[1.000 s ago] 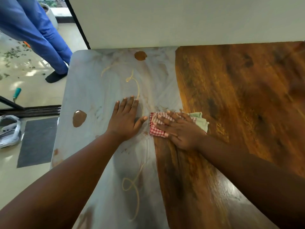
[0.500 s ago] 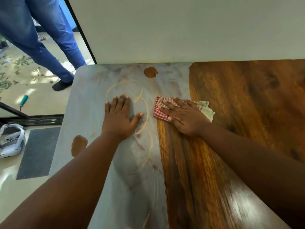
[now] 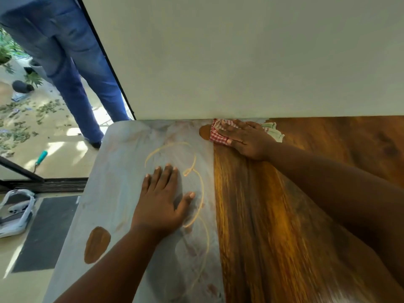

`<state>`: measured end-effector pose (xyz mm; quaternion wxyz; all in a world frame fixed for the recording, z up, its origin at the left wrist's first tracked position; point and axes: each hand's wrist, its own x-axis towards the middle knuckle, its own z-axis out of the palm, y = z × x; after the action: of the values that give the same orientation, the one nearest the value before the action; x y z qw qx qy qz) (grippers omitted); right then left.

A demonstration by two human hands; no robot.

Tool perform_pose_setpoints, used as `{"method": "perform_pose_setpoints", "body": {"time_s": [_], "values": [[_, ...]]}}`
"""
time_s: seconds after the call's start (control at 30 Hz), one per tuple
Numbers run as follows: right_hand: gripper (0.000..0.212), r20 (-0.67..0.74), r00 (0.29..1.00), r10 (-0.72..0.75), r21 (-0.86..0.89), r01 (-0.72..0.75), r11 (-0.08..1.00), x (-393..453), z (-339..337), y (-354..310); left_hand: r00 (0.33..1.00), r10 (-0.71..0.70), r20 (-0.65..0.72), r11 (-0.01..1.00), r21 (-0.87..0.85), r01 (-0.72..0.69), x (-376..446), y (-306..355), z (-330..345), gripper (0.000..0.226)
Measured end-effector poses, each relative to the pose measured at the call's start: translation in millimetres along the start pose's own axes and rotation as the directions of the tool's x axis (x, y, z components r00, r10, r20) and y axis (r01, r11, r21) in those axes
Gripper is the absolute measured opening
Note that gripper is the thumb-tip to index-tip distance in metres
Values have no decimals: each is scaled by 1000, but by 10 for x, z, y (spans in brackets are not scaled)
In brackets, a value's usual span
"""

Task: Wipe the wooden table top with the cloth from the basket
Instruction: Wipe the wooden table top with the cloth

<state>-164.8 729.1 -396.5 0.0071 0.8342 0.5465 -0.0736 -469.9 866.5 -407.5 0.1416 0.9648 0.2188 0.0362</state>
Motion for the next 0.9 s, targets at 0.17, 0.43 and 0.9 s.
{"method": "perform_pose_setpoints", "body": {"time_s": [0.17,0.43,0.9], "values": [[49,-37,999,-27,3,27,1000,114,-67,42,1000,-5,18,1000,4,5,8,-5,-1,87],[40,-144,975,171,18,-171,985,45,-107,-66,1000,-10,16,1000,4,10,12,3,-13,90],[39,-62,912,406,262,-377,888,-234,-81,389,1000,0,15,1000,-7,1,14,2,-30,89]]}}
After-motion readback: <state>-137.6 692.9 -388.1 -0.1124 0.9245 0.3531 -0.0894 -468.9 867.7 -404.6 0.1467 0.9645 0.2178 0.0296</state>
